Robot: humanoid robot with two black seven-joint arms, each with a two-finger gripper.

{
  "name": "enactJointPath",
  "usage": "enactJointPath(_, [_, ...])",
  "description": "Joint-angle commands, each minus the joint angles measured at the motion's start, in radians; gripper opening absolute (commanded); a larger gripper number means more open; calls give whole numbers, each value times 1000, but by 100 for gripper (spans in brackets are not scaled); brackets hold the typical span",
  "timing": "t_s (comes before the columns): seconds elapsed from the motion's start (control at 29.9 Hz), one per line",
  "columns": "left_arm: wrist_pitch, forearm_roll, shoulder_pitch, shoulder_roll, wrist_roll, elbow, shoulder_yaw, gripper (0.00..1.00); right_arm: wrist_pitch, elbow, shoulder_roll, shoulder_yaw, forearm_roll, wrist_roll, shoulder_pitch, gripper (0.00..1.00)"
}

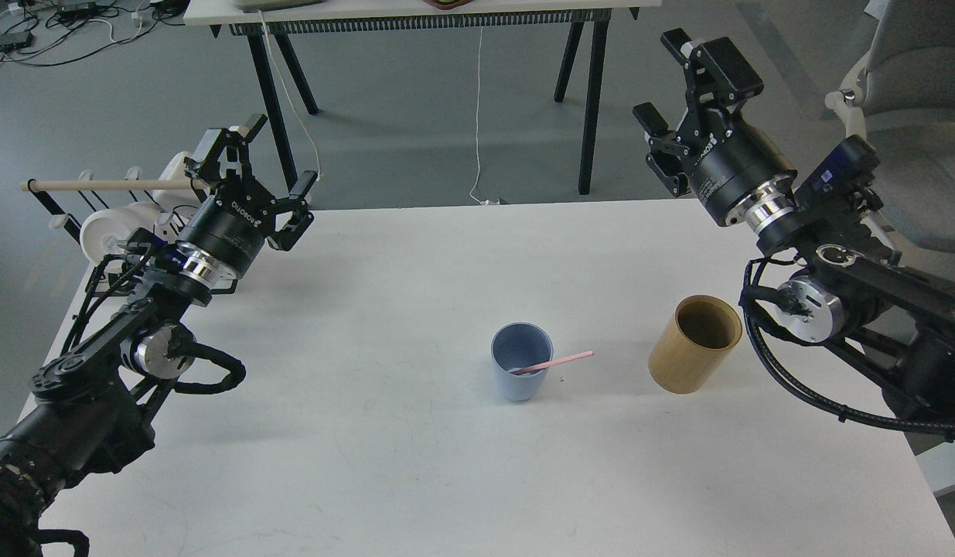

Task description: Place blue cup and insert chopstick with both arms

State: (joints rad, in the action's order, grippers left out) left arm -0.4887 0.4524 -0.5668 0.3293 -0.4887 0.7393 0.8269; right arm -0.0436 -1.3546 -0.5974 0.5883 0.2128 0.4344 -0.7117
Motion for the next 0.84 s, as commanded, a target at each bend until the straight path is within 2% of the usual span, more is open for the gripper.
enactJointPath(0.0, [0,0,2,-1,0,2,0,99,-445,184,28,132,-151,4,109,95])
enactJointPath(0.1, [0,0,2,-1,0,2,0,99,-445,241,88,145,-158,-3,120,95])
enactJointPath(0.3, [0,0,4,-1,0,2,0,99,-445,229,94,125,-136,-3,121,97])
enactJointPath(0.54, [0,-1,7,-3,0,3,1,99,-445,236,113,125,-95,12,124,98])
enactJointPath(0.8, [0,-1,15,-3,0,5,3,99,-445,284,186,153,-107,26,123,97])
